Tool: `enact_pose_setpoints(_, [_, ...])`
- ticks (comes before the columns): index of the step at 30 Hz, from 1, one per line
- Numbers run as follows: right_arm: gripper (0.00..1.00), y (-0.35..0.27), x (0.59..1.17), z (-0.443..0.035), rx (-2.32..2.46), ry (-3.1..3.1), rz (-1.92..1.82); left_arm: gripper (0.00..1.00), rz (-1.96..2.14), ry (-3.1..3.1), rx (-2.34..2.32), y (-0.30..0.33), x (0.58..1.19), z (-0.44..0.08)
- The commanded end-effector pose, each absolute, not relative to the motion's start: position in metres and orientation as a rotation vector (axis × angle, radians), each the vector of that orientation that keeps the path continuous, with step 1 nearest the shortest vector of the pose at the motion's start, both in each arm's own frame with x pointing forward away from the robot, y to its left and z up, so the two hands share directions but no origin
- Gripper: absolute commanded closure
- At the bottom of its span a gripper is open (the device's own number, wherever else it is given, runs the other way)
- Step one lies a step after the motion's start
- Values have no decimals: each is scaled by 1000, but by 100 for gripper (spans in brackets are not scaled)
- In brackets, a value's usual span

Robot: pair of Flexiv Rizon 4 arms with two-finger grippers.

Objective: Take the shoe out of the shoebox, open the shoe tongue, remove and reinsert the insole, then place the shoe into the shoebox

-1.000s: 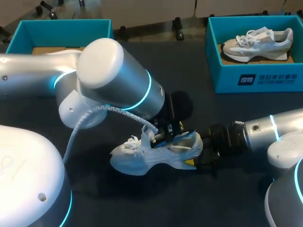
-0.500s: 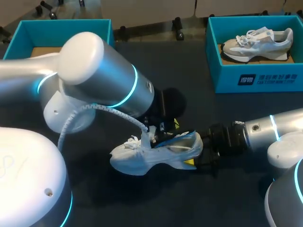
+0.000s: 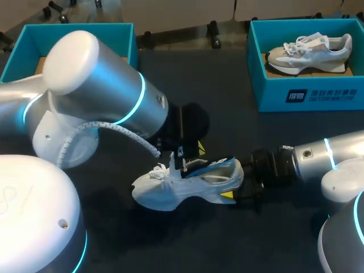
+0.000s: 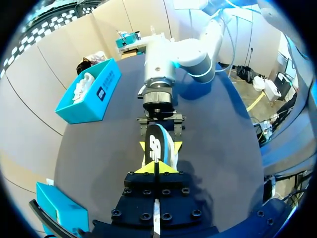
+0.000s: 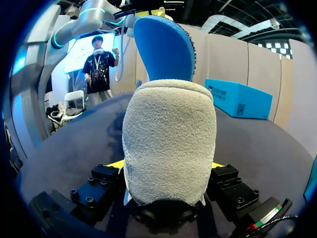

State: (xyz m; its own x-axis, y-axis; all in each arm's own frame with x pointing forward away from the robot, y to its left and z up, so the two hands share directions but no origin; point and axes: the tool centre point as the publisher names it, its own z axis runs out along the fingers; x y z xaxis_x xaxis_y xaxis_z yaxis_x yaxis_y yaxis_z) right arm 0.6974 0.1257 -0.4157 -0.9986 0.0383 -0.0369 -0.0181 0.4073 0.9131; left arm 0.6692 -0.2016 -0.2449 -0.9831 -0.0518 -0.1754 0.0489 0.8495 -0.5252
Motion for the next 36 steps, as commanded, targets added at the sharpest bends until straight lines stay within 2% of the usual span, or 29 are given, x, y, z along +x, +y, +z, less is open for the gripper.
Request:
enact_pose_setpoints(1, [100, 128, 694, -420, 21, 2593, 1676, 70, -865, 2823, 5, -186, 660, -251])
enact_pose_setpoints(7, [100, 128, 694, -420, 21, 2593, 1676, 52, -862, 2827, 12, -185, 656, -256])
enact_pose_setpoints(8, [100, 128, 694, -420, 21, 2593, 1676, 46, -868, 2821, 16, -184, 654, -256])
enact_pose_setpoints(9, [100, 128, 694, -420, 21, 2593, 1676, 35, -873, 2818, 18, -184, 653, -257])
enact_pose_setpoints(12, [100, 128, 694, -420, 21, 2593, 1676, 26, -887, 2806, 31, -184, 649, -260])
enact_pose_setpoints(22, [100, 128, 694, -420, 21, 2593, 1676, 27, -920, 2723, 27, -196, 639, -274])
enact_pose_setpoints(26, [100, 128, 694, -420, 21, 2593, 1676, 40, -916, 2686, -2, -202, 640, -281])
enact_pose_setpoints(30, [100, 128, 694, -420, 21, 2593, 1676, 45, -918, 2673, -21, -206, 643, -283])
enact_pose_setpoints(36, [100, 128, 694, -420, 21, 2593, 1676, 41, -935, 2646, -74, -209, 645, -285])
